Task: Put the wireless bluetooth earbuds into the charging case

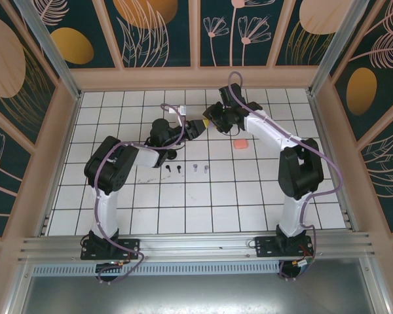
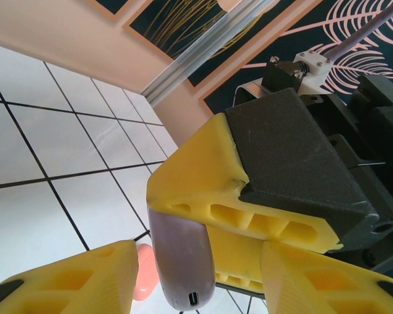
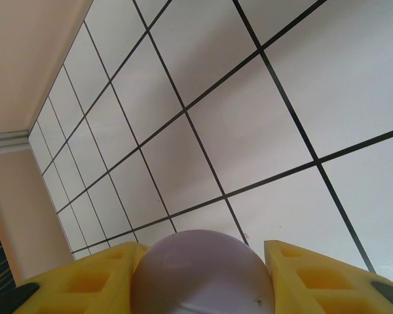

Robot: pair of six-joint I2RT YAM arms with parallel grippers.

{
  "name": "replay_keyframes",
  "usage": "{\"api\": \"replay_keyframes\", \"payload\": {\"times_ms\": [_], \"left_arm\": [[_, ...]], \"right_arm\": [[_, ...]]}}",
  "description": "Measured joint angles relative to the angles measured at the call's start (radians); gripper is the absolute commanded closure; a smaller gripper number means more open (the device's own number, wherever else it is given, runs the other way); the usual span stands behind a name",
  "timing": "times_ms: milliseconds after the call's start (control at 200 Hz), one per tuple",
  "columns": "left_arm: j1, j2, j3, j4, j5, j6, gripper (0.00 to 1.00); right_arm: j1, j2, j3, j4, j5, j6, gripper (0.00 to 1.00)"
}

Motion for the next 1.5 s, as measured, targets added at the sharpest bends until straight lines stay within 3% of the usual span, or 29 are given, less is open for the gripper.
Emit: {"api": "replay_keyframes", "payload": {"times_ms": [425, 921, 996, 1046, 1126, 1191, 1501], "left_arm": [[-0.003, 0.01, 0.008, -0.006, -0.005, 0.001, 0.48], [-0.008, 0.019, 0.007, 0.001, -0.027, 0.003, 0.78], [-0.008, 0.02, 0.007, 0.003, -0.027, 0.003, 0.86], [-0.008, 0.021, 0.007, 0.004, -0.027, 0.002, 0.9], [-0.008, 0.022, 0.007, 0.007, -0.027, 0.002, 1.0], [-0.008, 0.023, 0.007, 0.014, -0.025, 0.002, 1.0], [-0.008, 0.01, -0.026, -0.003, 0.0, 0.01, 1.0]], "right_arm": [[0.007, 0.0, 0.0, 0.011, -0.001, 0.018, 0.66], [0.013, 0.0, -0.004, 0.022, -0.008, 0.018, 0.66], [0.013, 0.0, -0.006, 0.026, -0.008, 0.018, 0.66], [0.013, 0.0, -0.008, 0.028, -0.007, 0.019, 0.62], [0.013, -0.002, -0.012, 0.034, -0.007, 0.023, 0.41], [0.013, -0.003, -0.015, 0.038, -0.009, 0.035, 0.31], [-0.058, -0.173, -0.124, 0.127, -0.005, -0.005, 0.26]]}}
